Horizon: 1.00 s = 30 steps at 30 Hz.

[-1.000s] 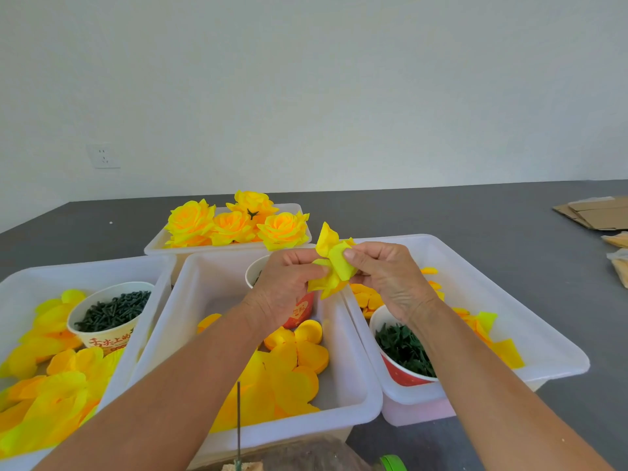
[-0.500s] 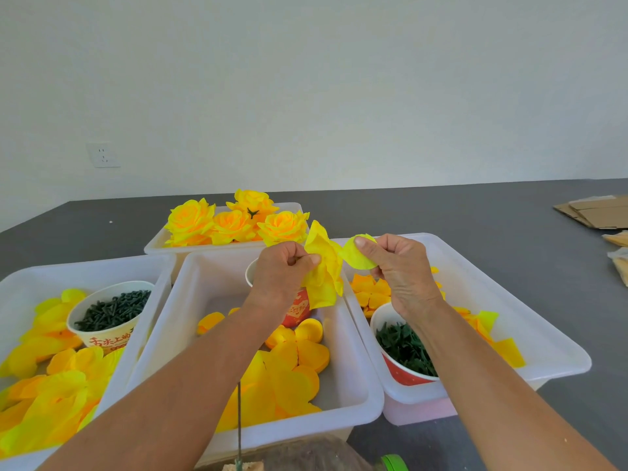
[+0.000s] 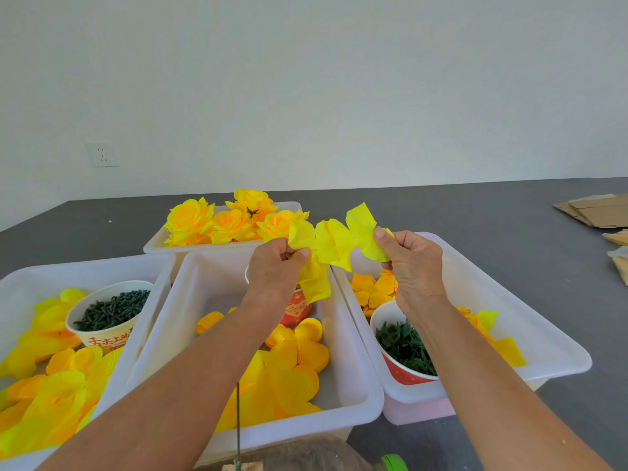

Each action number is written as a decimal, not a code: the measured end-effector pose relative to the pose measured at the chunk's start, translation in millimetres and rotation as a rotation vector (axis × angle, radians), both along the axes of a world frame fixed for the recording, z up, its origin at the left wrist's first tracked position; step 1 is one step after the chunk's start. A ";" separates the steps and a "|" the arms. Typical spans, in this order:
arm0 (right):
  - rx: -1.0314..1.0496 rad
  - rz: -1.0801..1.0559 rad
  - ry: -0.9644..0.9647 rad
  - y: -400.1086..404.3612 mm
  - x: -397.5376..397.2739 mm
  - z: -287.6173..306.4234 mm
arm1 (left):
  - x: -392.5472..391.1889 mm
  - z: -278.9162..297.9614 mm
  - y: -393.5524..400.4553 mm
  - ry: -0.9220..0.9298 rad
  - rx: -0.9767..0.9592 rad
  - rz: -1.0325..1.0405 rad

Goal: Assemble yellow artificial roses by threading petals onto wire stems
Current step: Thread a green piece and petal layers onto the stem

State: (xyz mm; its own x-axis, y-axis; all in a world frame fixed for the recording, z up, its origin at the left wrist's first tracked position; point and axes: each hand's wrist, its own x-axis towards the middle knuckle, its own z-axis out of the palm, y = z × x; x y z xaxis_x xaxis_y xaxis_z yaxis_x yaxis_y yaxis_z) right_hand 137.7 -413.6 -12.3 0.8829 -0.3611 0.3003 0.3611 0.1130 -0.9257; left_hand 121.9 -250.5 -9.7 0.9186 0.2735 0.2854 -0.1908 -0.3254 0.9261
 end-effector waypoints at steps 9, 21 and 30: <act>0.040 -0.102 0.056 0.0 -0.1 0.0 | 3.2 -2.8 -0.1 -0.022 -0.069 0.028; 0.294 0.012 0.162 -5.2 0.6 7.3 | 12.0 -3.1 11.6 -0.118 -0.057 0.231; 0.028 -0.029 0.091 -1.9 -1.1 0.9 | 5.1 0.7 6.8 -0.226 0.020 0.195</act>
State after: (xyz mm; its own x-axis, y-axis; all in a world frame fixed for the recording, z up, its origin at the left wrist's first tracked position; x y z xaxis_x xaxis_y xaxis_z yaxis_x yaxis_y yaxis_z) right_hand 136.7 -415.5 -11.5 0.8950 -0.3940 0.2090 0.2793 0.1298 -0.9514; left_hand 127.0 -243.7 -9.0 0.7615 0.4309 0.4841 -0.3238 -0.3941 0.8601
